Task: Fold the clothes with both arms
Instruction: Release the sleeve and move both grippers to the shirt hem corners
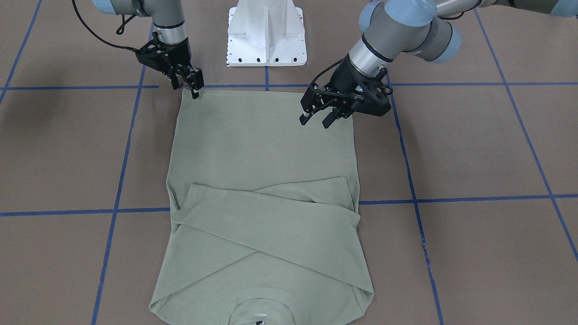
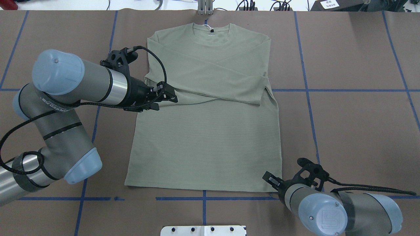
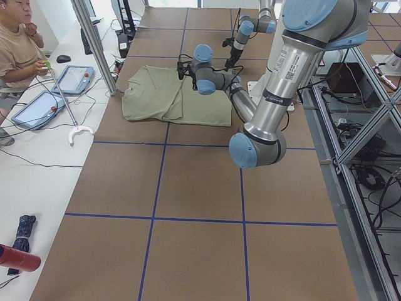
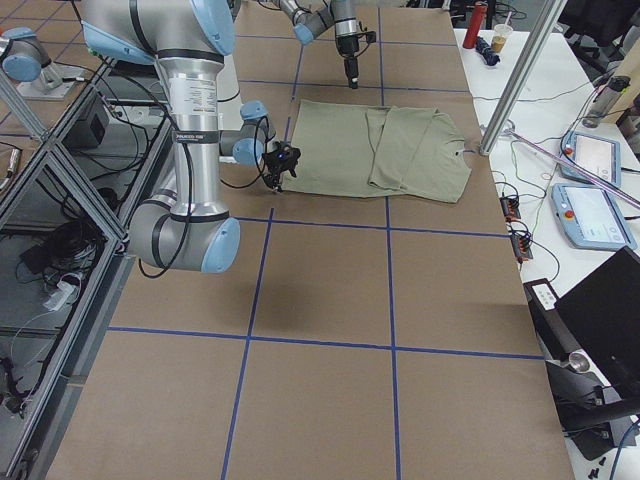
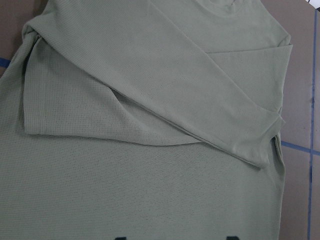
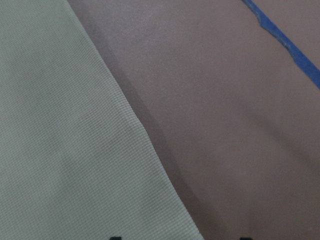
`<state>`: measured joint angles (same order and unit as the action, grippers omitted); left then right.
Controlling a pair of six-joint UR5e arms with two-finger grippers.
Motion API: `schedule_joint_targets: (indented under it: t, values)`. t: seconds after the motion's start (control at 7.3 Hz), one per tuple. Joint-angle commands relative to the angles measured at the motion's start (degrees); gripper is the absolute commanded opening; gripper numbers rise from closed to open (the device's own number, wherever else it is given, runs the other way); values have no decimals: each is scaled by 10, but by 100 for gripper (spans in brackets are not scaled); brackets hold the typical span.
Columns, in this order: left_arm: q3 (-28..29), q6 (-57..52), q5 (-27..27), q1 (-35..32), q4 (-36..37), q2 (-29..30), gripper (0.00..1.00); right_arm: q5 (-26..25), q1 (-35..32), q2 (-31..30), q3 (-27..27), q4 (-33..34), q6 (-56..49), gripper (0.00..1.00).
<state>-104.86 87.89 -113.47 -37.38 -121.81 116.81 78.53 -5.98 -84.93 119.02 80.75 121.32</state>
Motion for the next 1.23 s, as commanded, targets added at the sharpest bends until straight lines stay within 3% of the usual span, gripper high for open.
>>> schedule_joint_targets:
  t: [0.0,0.14,0.69,0.96,1.1]
  values:
    - [0,0,0,0,0,0,73,0,-1,6,-3,-1,1,44]
    - [0,0,0,0,0,1,73,0,-2,6,2,-1,1,0]
    - [-4,6,-3,-1,4,0,74,1,-4,-2,5,-1,0,0]
    - [-19,10,5,15,10,-41,87,6,-7,-15,39,-1,-3,0]
    - [-54,11,8,32,11,-81,100,6,-7,-16,40,-1,-3,0]
